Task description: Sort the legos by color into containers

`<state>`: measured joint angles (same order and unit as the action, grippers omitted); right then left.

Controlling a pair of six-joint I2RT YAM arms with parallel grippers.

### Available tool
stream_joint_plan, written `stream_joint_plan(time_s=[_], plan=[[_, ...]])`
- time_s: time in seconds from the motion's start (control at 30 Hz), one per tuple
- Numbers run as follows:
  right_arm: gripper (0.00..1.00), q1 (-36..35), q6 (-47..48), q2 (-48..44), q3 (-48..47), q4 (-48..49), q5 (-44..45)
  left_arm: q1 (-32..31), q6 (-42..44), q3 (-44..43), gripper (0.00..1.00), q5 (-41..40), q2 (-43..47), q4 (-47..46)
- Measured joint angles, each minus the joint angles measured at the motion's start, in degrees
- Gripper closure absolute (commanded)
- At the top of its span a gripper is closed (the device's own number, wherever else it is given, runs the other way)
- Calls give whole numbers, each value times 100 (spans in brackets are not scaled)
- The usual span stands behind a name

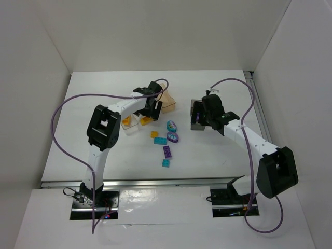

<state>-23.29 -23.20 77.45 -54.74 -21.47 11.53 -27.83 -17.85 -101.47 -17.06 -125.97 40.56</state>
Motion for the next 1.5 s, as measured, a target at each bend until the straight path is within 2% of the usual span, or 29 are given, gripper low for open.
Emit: stream_joint_plan(time_s=[0.1, 0.2, 0.23, 0.33, 0.37, 0.47, 0.5, 0.57, 0.6, 0.67, 0.8, 0.97, 1.17, 1.27, 1.37, 1.4, 1.43, 1.47, 1.5], plan=[[14, 0, -13, 0, 0, 0, -2, 0, -4, -2, 7, 216, -35, -11], [14, 0, -15, 0, 0, 0, -20, 0, -31, 103, 11, 402, -17, -105], [14, 0, -15, 0, 0, 0, -24, 0, -42, 157, 17, 474, 11, -151], [14, -7, -15, 0, 0, -2, -55, 0, -74, 315, 24, 542, 98, -181], [14, -11, -15, 0, 0, -2, -66, 0, -92, 348, 29, 538, 122, -181], [14, -46, -17, 0, 0, 0, -90, 0, -199, 415, 34, 518, 162, -162], [14, -52, -17, 0, 0, 0, -101, 0, -219, 428, 46, 509, 168, -157], [14, -57, -15, 0, 0, -2, -109, 0, -260, 433, 61, 466, 170, -138], [14, -57, -15, 0, 0, -2, -111, 0, -282, 431, 73, 433, 170, -107], [14, -57, -17, 0, 0, -2, -120, 0, -326, 404, 80, 409, 170, -61], [14, -57, -17, 0, 0, 0, -129, 0, -376, 385, 85, 278, 225, 68], [14, -57, -17, 0, 0, 0, -131, 157, -713, 743, 86, 85, 1117, 105], [14, -96, -33, 0, 0, 0, -131, 1043, -999, 1408, 86, 221, 2643, -205], [14, -111, -33, 0, 0, -2, -131, 1340, -1093, 1569, 86, 280, 2719, -299], [14, -149, -55, 0, 0, -2, -131, 1320, -1104, 1749, 83, 393, 2531, -315], [14, -155, -59, 0, 0, 0, -131, 1294, -1104, 1788, 59, 417, 2439, -310], [14, -157, -61, 0, 0, -2, -133, 1281, -1102, 1821, 41, 448, 2361, -315], [14, -160, -74, 0, 0, 0, -129, 1259, -1104, 1843, 26, 468, 2280, -304], [14, -160, -79, 0, 0, -2, -129, 1228, -1134, 1853, 20, 476, 2210, -284]])
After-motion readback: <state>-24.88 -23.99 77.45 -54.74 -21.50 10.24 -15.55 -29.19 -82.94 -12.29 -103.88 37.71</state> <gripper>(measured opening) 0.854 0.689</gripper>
